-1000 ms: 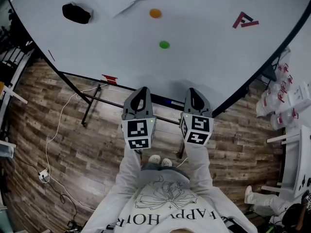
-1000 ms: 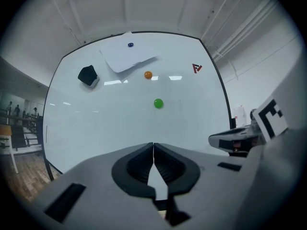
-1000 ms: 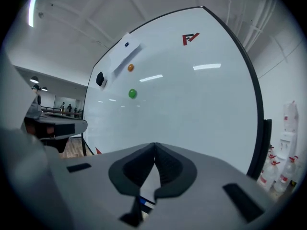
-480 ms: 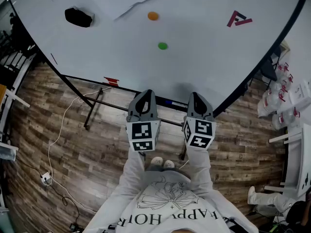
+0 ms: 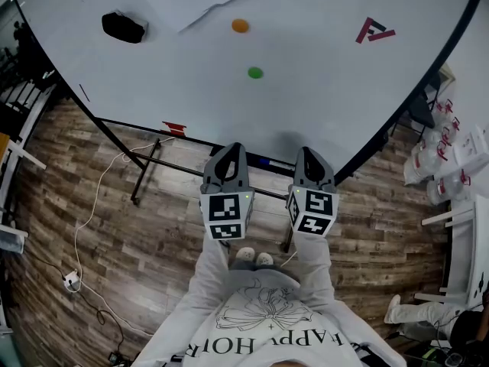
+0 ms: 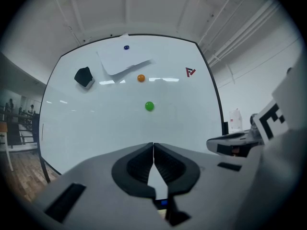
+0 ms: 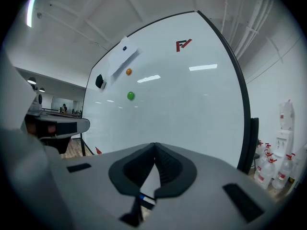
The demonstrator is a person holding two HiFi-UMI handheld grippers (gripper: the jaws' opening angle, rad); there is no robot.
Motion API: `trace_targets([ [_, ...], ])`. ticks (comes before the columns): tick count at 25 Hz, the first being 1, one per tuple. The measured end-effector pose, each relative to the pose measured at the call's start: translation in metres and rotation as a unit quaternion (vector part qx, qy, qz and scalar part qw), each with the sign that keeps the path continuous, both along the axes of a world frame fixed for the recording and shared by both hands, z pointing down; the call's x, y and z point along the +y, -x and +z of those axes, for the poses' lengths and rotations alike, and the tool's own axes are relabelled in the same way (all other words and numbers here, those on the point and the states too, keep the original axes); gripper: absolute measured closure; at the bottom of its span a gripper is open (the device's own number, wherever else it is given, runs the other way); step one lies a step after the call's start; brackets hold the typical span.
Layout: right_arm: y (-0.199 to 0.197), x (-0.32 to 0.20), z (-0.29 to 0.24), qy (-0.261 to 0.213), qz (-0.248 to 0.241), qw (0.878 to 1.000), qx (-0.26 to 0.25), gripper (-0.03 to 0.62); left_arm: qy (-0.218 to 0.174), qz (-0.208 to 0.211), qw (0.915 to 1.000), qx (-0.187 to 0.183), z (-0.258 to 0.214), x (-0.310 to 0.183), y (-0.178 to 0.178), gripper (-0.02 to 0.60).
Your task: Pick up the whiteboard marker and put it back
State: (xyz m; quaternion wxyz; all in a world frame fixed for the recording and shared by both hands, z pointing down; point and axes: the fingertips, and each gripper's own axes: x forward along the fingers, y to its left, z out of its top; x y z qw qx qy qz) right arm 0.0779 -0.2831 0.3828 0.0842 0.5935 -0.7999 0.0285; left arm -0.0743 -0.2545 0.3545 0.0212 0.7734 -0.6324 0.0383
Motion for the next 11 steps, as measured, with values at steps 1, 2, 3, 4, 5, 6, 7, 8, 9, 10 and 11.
trace_targets([
  [1,0.0,0.0001,-0.0001,0.0,0.0,1.0,0.0,0.591,-0.001,0.0,1.0,0.001,-0.0006,0.0001,-0.0004,0.575],
  [2,-0.0001,0.0001,0.0,0.0,0.0,1.0,0.001,0.591,-0.001,0.001,1.0,0.001,-0.001,0.0001,-0.0008,0.575],
  [3,-0.0002,0.0,0.0003,0.0,0.0,1.0,0.001,0.591,-0.002,0.001,1.0,0.001,-0.0012,-0.0001,-0.0014,0.575],
  [4,-0.0001,-0.0002,0.0008,0.001,-0.001,1.0,0.001,0.591,-0.002,0.001,1.0,0.001,-0.0012,-0.0003,-0.0019,0.575],
  [5,0.0001,-0.0003,0.0014,0.001,-0.001,1.0,0.001,0.591,-0.002,0.002,1.0,0.002,-0.0011,-0.0005,-0.0023,0.575],
  [6,0.0004,-0.0005,0.002,0.002,-0.002,1.0,0.001,0.591,-0.001,0.002,1.0,0.002,-0.0008,-0.0007,-0.0026,0.575],
  [7,0.0008,-0.0006,0.0024,0.002,-0.003,1.0,0.002,0.591,-0.001,0.002,1.0,0.001,-0.0005,-0.0008,-0.0027,0.575],
  [8,0.0011,-0.0007,0.0026,0.002,-0.003,1.0,0.003,0.591,-0.001,0.002,1.0,0.001,-0.0003,-0.001,-0.0028,0.575],
  [9,0.0012,-0.0009,0.0025,0.002,-0.004,1.0,0.003,0.591,-0.001,0.002,1.0,0.001,-0.0003,-0.0012,-0.0029,0.575],
  [10,0.0013,-0.0012,0.0022,0.002,-0.005,1.0,0.004,0.591,-0.001,0.002,1.0,0.001,-0.0005,-0.0015,-0.0031,0.575],
  [11,0.0013,-0.0015,0.0018,0.002,-0.005,1.0,0.004,0.591,-0.001,0.002,1.0,0.001,-0.0007,-0.0018,-0.0033,0.575],
])
